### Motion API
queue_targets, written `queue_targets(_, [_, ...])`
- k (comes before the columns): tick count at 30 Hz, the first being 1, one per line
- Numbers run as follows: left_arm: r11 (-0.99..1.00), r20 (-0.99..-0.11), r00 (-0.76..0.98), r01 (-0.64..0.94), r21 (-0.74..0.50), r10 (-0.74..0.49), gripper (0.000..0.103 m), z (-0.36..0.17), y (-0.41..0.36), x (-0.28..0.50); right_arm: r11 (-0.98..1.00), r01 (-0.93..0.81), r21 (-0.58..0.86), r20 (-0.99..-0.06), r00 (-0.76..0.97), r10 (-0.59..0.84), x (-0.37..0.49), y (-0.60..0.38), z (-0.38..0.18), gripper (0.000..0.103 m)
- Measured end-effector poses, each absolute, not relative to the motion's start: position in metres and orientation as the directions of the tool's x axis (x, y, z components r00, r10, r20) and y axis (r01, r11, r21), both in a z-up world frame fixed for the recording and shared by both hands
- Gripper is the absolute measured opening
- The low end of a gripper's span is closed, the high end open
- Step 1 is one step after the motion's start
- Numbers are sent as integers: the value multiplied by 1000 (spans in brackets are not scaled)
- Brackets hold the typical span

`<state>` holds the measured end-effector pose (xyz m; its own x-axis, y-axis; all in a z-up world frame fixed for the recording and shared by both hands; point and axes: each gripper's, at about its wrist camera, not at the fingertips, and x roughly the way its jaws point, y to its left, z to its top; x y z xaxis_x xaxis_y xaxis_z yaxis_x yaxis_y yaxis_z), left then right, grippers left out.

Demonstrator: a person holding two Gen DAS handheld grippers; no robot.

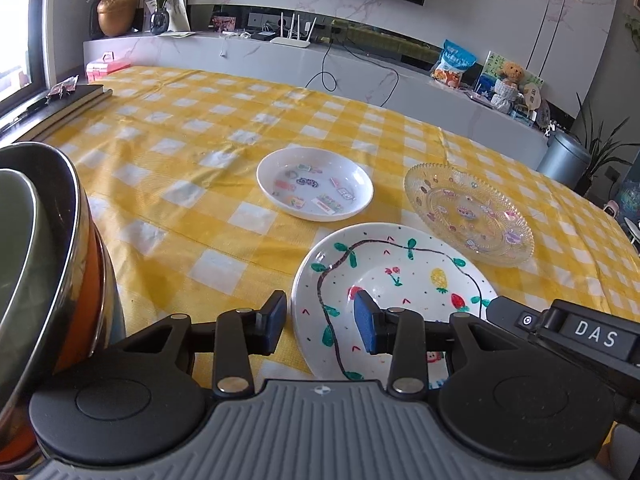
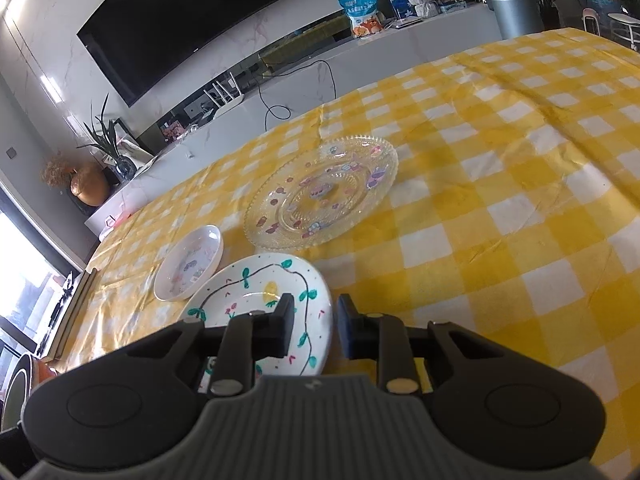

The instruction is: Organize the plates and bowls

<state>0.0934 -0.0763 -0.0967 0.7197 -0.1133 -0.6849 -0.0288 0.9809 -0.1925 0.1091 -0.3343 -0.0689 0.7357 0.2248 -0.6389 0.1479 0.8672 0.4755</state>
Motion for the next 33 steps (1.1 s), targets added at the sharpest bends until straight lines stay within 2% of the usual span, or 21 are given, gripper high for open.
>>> queue_targets(4, [976, -683, 719, -30, -214, -128, 44, -97, -76, 95, 851, 162, 500, -641, 730, 238, 115, -338, -77, 15])
queue_targets(8, [976, -683, 719, -30, -214, -128, 38, -96, -76, 95, 845, 161, 510, -633, 735, 242, 115, -339, -79, 9])
queue_targets(19, [977, -687, 715, -22, -212, -133, 35, -89, -76, 92, 847, 176, 502, -647, 726, 233, 109, -340, -74, 7])
queue_targets(33, [964, -659, 722, 42, -261, -210, 35, -67, -73, 56, 846, 199, 495, -648, 733, 207, 66, -348, -45, 6])
